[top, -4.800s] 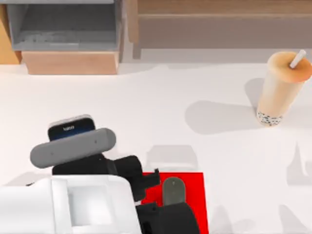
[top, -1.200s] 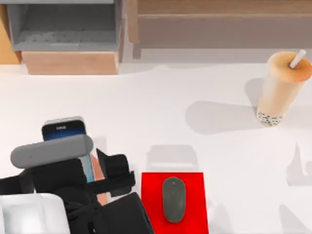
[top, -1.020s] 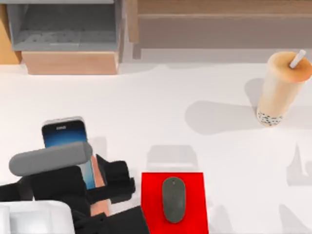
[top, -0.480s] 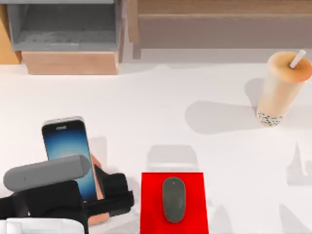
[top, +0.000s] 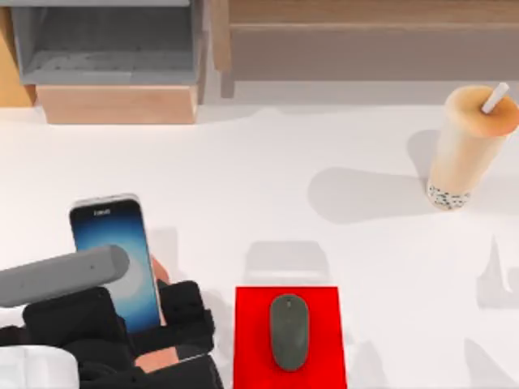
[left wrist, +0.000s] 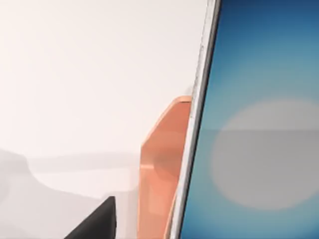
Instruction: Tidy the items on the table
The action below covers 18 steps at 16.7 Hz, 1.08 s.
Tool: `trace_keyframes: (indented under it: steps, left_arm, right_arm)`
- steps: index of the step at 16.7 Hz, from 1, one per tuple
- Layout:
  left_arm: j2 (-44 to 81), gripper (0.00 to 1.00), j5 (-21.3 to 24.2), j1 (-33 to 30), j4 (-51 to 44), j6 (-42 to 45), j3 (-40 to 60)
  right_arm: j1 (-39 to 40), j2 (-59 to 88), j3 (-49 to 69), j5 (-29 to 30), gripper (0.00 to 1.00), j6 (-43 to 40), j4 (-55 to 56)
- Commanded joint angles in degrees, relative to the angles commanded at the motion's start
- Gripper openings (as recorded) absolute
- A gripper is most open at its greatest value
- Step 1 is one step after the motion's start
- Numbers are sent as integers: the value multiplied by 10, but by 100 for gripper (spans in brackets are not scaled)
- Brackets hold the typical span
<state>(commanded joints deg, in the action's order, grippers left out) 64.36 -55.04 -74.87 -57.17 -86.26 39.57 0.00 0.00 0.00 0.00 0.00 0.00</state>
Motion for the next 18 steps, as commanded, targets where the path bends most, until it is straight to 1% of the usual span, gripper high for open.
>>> trace_keyframes:
  steps: [2,6,8,14,16,18]
  left_arm:
    - [-67,100,71,38,49,66,-19]
    - [-234,100,243,141,155,239,-71]
    - [-302,100,309,200,199,320,-94]
    - [-464,100,440,368,326,514,-169]
    - [-511,100,476,447,366,585,-200]
    - [-555,100,506,541,420,669,-244]
  right_arm:
    - [0,0,0,0,100,0,0]
    - [0,0,0,0,100,0,0]
    - [0,0,0,0,100,0,0]
    - [0,0,0,0,100,0,0]
    - [0,0,0,0,100,0,0]
    - [0,0,0,0,100,0,0]
